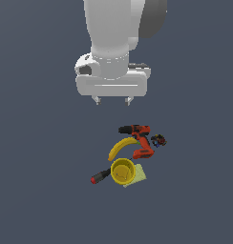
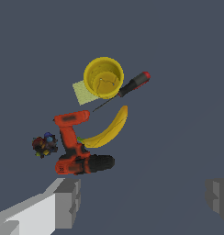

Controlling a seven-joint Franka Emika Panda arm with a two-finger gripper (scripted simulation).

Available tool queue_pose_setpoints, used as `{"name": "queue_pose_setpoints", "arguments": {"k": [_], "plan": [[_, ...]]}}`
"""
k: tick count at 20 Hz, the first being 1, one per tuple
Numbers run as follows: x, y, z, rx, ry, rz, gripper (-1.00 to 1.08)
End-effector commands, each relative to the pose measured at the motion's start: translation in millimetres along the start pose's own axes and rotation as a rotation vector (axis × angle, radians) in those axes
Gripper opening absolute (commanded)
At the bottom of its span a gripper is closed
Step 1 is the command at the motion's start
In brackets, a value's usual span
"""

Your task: Pick up a designated object from a clutter of objects.

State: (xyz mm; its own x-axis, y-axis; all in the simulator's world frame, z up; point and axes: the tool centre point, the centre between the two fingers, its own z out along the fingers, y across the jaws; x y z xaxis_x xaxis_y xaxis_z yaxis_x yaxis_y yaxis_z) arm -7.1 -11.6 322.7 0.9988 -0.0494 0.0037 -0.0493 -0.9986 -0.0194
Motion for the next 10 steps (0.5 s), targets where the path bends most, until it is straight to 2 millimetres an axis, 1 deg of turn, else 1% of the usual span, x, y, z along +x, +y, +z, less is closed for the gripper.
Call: {"name": "queue_pose_setpoints", "arguments": {"k": [1,10], "plan": [[0.0,0.0,0.0,0.0,0.0,0.0,1.0],[-1.2,-2.5,1.3,-0.022,0.002,-0.059,1.0]]}}
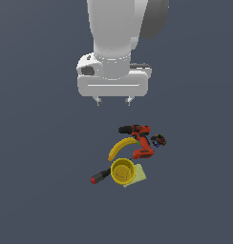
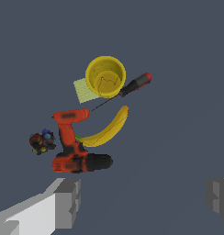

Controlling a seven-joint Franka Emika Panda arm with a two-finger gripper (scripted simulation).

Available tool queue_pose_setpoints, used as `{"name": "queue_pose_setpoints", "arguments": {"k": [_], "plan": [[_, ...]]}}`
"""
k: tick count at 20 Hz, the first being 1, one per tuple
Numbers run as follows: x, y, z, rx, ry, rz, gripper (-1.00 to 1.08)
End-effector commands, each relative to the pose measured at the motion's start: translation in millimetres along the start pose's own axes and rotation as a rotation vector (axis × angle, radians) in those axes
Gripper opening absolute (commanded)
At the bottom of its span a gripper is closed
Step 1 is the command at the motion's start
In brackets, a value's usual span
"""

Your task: Pick up a designated object from a clutter of objects.

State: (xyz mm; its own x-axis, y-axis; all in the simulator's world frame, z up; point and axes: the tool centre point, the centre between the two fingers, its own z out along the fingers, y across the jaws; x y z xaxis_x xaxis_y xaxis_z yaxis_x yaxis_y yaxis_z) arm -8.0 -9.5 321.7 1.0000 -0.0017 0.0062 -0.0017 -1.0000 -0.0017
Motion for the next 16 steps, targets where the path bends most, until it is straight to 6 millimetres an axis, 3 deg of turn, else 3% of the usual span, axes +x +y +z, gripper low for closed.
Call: {"name": "queue_pose_setpoints", "arguments": {"k": [1,16], "plan": [[0,-1,0,-0.006,0.001,-0.015,1.0],[3,-10,11,-0.008,0.0,0.044,1.0]]}}
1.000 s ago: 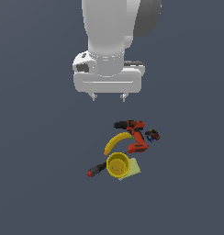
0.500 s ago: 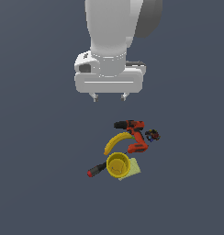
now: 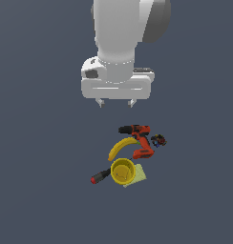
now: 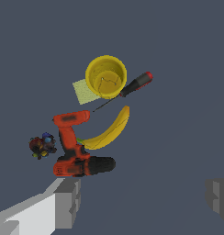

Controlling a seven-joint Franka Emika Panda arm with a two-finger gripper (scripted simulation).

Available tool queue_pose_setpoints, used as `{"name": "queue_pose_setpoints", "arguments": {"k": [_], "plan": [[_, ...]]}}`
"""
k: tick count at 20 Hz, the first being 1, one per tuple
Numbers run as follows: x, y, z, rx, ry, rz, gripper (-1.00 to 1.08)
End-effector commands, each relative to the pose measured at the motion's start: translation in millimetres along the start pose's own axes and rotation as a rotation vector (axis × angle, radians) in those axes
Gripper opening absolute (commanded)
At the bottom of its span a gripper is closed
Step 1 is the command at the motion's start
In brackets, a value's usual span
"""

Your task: Pick up a designated object from a clutter of objects.

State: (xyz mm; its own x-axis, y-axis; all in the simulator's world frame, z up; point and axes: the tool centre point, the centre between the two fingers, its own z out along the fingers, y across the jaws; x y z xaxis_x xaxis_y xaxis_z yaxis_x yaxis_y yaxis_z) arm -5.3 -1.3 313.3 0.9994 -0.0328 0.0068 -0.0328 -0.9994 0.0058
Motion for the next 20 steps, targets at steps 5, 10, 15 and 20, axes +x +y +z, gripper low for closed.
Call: {"name": "queue_pose_setpoints", "arguments": {"k": [5,10,15,20], "plan": [[4,-13,13,-0.004,0.0,0.071,1.0],[7,-27,28,-0.007,0.0,0.151,1.0],[10,-44,45,-0.011,0.001,0.242,1.0],[11,-61,62,-0.013,0.002,0.333,1.0]]}}
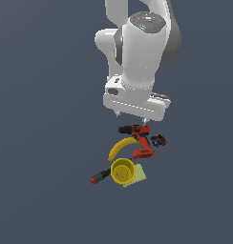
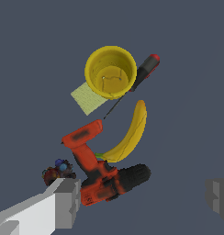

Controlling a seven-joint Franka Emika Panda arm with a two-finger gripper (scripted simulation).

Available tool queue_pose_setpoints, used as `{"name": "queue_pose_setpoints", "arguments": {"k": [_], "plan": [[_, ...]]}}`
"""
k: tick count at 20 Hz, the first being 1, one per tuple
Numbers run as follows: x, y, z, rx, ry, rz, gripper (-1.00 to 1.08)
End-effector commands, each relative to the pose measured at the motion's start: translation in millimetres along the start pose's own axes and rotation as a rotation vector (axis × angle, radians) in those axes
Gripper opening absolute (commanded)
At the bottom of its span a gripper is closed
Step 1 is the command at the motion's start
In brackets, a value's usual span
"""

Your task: Pick up a designated object from a clutter of objects.

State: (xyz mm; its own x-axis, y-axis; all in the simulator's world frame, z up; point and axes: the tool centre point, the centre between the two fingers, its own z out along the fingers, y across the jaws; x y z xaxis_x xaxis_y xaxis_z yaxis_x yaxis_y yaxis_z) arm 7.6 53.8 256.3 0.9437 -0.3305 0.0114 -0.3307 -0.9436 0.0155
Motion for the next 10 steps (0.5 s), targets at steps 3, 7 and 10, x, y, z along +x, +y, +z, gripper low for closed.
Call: {"name": "queue_pose_setpoints", "arguments": {"k": [3,7,10], "plan": [[-4,-15,15,-0.002,0.001,0.083,1.0],[-8,-29,29,-0.002,0.002,0.155,1.0],[-12,-39,39,-0.003,0.002,0.208,1.0]]}}
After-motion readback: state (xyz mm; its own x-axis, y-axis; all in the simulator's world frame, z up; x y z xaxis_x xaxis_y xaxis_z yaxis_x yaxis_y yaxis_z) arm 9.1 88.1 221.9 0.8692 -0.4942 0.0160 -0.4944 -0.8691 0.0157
